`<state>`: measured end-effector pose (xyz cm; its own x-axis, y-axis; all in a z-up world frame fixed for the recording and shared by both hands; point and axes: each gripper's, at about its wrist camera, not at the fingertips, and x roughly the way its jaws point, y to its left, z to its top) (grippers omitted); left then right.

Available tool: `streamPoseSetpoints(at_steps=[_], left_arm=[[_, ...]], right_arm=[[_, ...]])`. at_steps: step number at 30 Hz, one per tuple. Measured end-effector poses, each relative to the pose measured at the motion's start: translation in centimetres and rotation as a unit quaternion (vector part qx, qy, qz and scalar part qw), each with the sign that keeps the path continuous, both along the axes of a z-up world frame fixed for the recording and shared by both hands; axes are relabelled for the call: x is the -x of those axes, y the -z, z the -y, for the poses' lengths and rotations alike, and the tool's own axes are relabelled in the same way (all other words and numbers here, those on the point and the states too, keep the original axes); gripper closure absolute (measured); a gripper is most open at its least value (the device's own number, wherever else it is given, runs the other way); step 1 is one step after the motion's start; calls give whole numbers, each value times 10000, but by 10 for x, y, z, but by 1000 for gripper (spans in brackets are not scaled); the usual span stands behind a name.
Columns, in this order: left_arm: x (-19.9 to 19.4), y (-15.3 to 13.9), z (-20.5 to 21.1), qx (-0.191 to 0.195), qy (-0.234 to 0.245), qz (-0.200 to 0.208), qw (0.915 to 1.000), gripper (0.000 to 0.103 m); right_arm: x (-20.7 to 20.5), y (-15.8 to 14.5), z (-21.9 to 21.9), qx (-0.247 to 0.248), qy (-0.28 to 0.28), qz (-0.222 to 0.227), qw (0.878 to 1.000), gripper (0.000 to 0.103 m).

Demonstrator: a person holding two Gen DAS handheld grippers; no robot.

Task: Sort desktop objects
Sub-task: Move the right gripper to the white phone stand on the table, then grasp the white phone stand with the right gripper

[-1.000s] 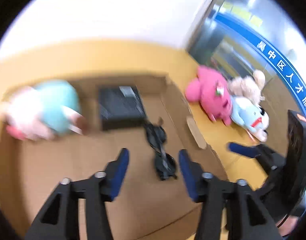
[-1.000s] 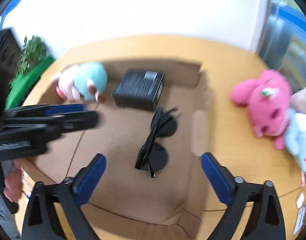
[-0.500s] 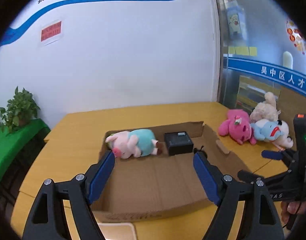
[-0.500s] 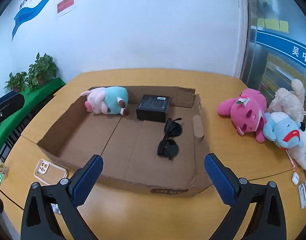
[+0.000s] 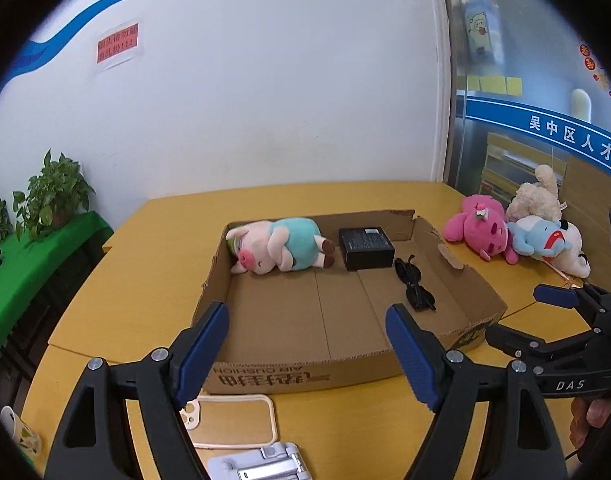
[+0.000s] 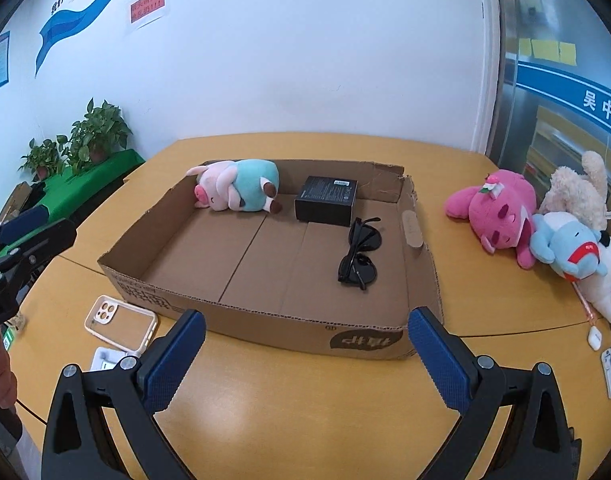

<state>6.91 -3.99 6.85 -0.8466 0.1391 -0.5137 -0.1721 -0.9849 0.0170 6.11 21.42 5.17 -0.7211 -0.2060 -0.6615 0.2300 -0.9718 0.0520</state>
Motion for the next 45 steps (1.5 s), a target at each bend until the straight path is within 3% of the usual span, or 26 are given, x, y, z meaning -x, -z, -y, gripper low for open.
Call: streamPoseSetpoints(at_steps=[7, 15, 21, 26, 30, 34, 37, 41, 45], left_arm=[[-3, 33, 39, -147, -241, 570, 9980, 22], [-18, 93, 98, -318, -790, 1268, 9883, 22], [-24, 123, 124, -584, -790, 1683, 9808, 22], [-24, 142, 127, -669, -673, 1924, 9767, 23], [-19, 157, 122, -605, -592, 2151, 9729, 24], [-16, 166, 118, -624, -536, 2301, 9697, 25], [-18, 169, 116, -810, -365, 2330, 9684, 33], [-22, 172, 109, -870, -125, 2335, 9684, 57], [-22, 172, 114, -1009, -142, 2397, 9655, 60]], right_arm=[[2, 27, 23, 242, -607, 395, 9971, 0], [-4, 90, 110, 227, -1887, 1244, 9739, 2], [-12, 128, 157, 234, -2372, 1721, 9558, 14], [-16, 148, 173, 76, -2329, 1844, 9548, 25], [-18, 150, 176, -42, -2403, 1736, 9550, 46], [-16, 147, 172, 30, -2435, 1729, 9544, 55], [-15, 146, 168, 169, -2435, 1776, 9534, 63], [-16, 146, 168, 334, -2485, 1862, 9500, 73], [-15, 146, 167, 405, -2473, 1895, 9494, 73]])
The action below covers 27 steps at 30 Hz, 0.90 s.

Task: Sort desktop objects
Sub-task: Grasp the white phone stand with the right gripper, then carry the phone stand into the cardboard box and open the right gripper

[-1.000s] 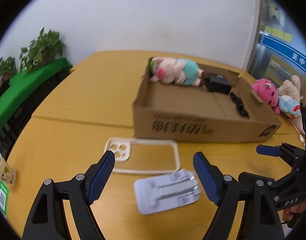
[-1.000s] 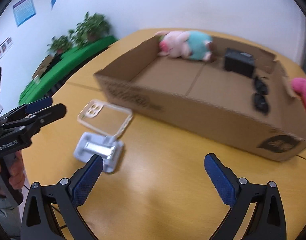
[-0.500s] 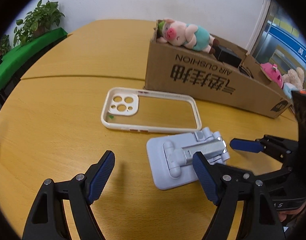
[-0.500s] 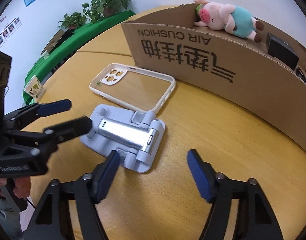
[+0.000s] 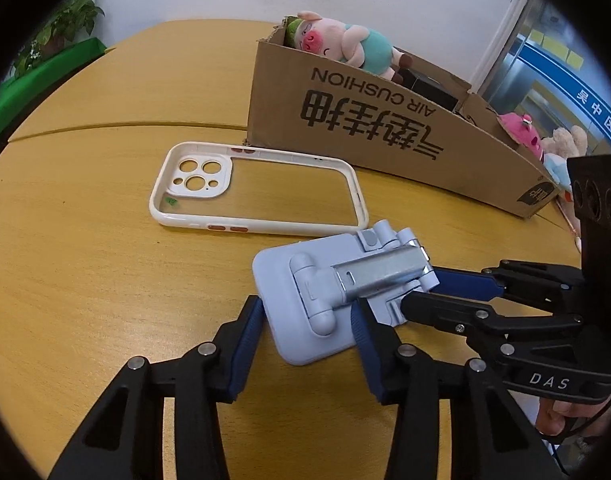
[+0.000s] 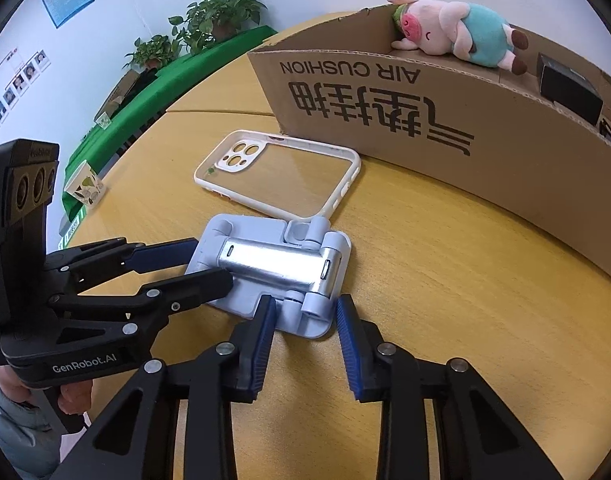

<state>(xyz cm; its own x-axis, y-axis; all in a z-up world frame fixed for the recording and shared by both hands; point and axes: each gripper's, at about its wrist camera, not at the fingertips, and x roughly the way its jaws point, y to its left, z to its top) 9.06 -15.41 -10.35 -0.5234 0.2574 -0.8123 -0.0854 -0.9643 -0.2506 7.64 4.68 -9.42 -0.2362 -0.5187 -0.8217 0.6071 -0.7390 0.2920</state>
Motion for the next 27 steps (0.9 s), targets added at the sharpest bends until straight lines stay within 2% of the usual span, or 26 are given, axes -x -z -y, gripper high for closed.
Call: streamPoseSetpoints(at_steps=[5, 12, 19, 24, 27], left_arm=[[-4, -3, 1, -21, -53, 29, 10000, 68], [-8, -23, -12, 129, 5, -214, 9997, 68], [-2, -74, -40, 69, 299, -761, 9966, 68], [18, -117, -73, 113, 709, -1218, 9899, 68], [29, -143, -98, 227, 991, -1534, 9829, 68]], right_arm=[[-4, 0, -1, 44, 26, -4, 10000, 73], [-12, -14, -17, 318, 189, -106, 9993, 73], [-17, -65, -51, 693, 586, -650, 9938, 73], [-11, -108, -88, 1004, 1061, -1130, 9828, 73], [-6, -131, -109, 1059, 1309, -1435, 9752, 73]])
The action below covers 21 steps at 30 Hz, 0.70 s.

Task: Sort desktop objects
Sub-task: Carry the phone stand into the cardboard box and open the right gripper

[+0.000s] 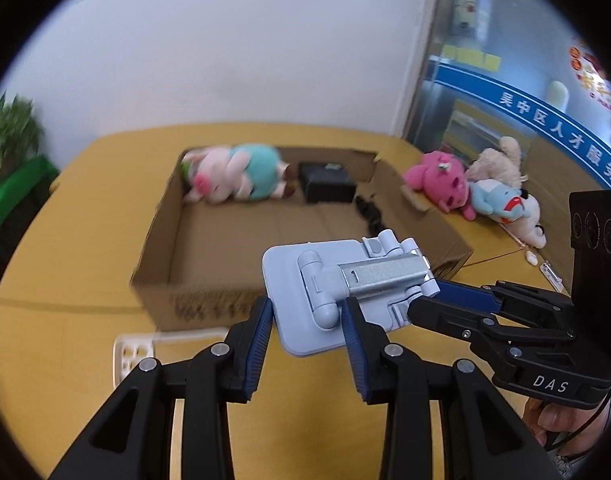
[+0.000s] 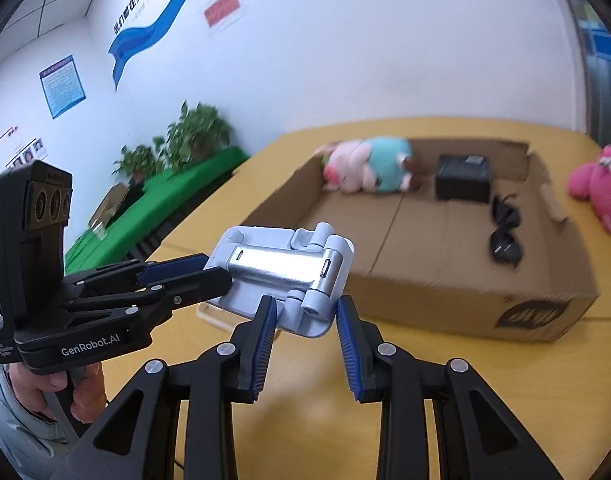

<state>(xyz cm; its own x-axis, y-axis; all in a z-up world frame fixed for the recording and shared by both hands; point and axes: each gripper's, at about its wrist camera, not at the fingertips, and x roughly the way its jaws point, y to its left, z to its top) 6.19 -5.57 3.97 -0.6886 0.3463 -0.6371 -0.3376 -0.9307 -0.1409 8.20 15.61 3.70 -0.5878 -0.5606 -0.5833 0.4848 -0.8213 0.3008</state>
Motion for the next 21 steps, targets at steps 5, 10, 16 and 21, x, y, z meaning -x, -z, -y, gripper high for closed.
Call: streamPoseSetpoints(at_steps=[5, 10, 16, 21], left_arm=[[19, -31, -29, -10, 190, -441, 9988, 68], [43, -49, -36, 6, 249, -671, 9974, 68], [85, -61, -21, -29, 113, -704, 9974, 68], [130, -52, -3, -10, -71, -498, 9987, 68]], right_arm=[[14, -33, -26, -41, 293, -397, 9988, 73], [37, -54, -34, -57, 377, -617, 9974, 73], [85, -69, -18, -24, 223, -645, 9977, 73], [132, -62, 5, -87, 17, -411, 9991, 73]])
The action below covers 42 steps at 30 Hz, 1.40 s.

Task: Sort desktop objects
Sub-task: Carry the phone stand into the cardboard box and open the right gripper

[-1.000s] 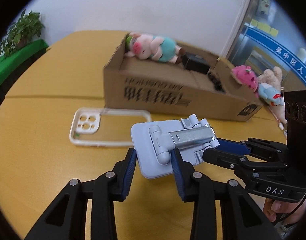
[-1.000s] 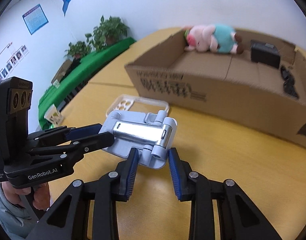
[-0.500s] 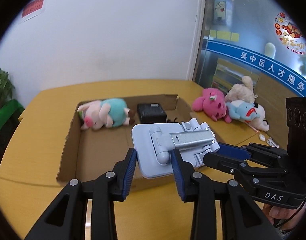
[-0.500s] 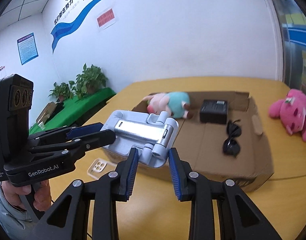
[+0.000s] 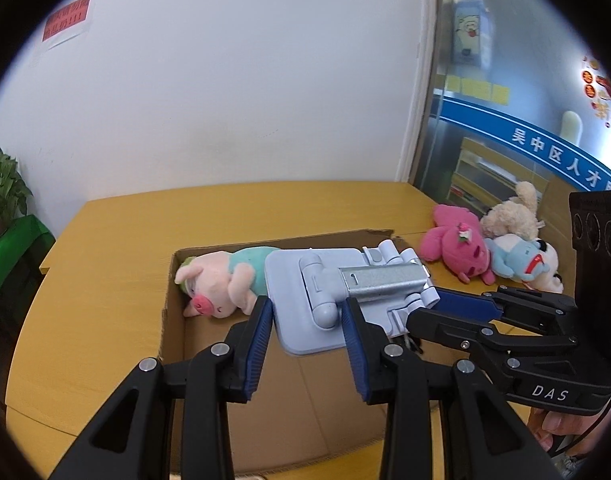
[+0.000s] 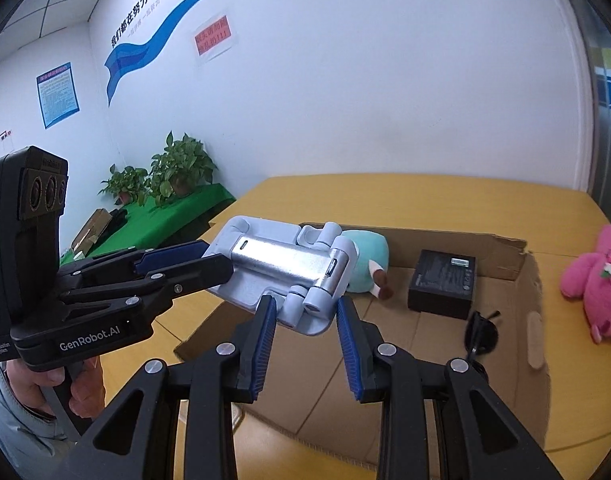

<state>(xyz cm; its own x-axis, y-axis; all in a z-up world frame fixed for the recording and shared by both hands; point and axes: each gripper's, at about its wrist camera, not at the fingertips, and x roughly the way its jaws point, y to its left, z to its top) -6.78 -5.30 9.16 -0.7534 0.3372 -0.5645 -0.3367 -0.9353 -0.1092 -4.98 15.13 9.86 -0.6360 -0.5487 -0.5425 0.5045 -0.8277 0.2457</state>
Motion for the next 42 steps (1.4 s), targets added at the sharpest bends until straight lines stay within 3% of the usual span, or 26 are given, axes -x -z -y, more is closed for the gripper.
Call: streamPoseSetpoints(at_steps=[6, 13, 22, 34, 35, 36, 38, 42], left_arm=[[41, 30, 26, -193, -249, 463, 9984, 68], [81, 80, 46, -164, -444, 1143, 9923, 68], [110, 119, 49, 246, -554, 1845, 9810, 68], [140, 151, 30, 1242, -737, 2490, 9577, 71], [141, 153, 31, 1216, -704, 2530, 9572, 85], [142, 157, 31, 1119, -657, 2669, 9549, 85], [140, 158, 30, 1268, -714, 2608, 9544, 87], [133, 151, 41, 1130, -797, 2596, 9558, 87]], right_arm=[[53, 26, 31, -34, -169, 456, 9988, 73], [107, 81, 61, -184, -338, 1175, 9923, 73], [149, 144, 77, -174, -509, 2141, 9753, 72], [173, 186, 93, -363, -350, 3113, 9490, 72], [174, 188, 94, -325, -372, 3154, 9477, 72], [174, 190, 95, -235, -435, 3221, 9454, 71], [171, 192, 101, -316, -453, 3261, 9437, 71], [170, 187, 98, -358, -394, 3155, 9474, 69]])
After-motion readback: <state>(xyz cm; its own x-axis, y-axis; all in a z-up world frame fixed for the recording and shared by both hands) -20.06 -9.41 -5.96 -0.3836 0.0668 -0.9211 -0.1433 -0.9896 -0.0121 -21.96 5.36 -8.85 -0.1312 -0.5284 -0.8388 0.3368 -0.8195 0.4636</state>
